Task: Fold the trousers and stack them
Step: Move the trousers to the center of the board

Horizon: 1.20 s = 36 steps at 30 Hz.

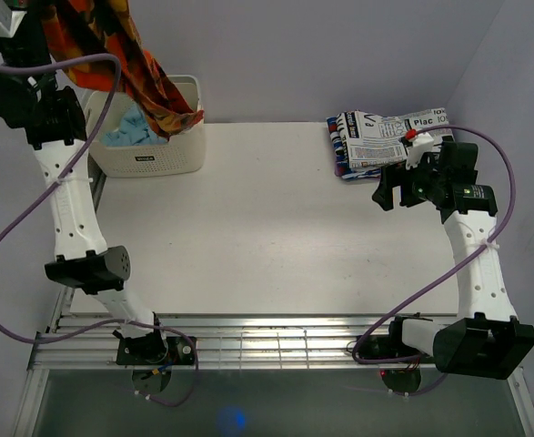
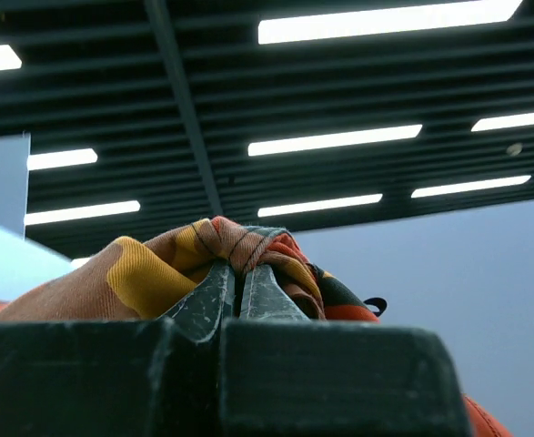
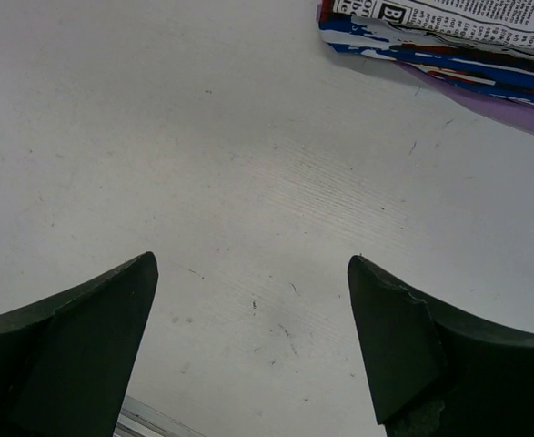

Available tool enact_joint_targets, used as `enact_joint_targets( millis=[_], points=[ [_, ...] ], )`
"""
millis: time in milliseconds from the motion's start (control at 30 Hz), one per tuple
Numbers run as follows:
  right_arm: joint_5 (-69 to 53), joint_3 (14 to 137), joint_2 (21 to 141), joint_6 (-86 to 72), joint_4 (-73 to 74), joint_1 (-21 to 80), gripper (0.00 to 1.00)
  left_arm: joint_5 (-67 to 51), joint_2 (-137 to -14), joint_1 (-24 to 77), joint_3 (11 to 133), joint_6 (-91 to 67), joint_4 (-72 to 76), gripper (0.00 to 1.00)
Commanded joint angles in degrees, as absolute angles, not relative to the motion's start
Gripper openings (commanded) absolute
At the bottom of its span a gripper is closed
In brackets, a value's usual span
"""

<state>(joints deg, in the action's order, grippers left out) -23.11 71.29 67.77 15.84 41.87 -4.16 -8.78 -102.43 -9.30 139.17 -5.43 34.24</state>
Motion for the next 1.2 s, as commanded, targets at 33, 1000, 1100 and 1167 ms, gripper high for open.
enact_joint_targets(
  millis=[33, 1000, 1100, 1167],
  points=[
    [-25.93, 70.14, 65.04, 14.5, 39.64, -4.22, 0.9, -13.87, -93.88, -9.32, 133.35, -10.09, 40.61, 0.0],
    [-29.53, 67.5, 70.57, 17.58, 42.54, -4.22, 0.9, -58.98, -88.32, 42.35, 70.92, 8.52, 0.45, 0.0],
    [-27.7, 66.54, 72.33, 19.5, 43.41, -4.22, 0.9, -56.0, -92.8, 41.49, 75.39, 13.93, -12.09, 0.0],
    [-25.76, 65.4, 73.64, 22.13, 44.38, -4.22, 0.9, -52.75, -94.65, 39.04, 76.11, 15.64, -18.44, 0.11]
  ],
)
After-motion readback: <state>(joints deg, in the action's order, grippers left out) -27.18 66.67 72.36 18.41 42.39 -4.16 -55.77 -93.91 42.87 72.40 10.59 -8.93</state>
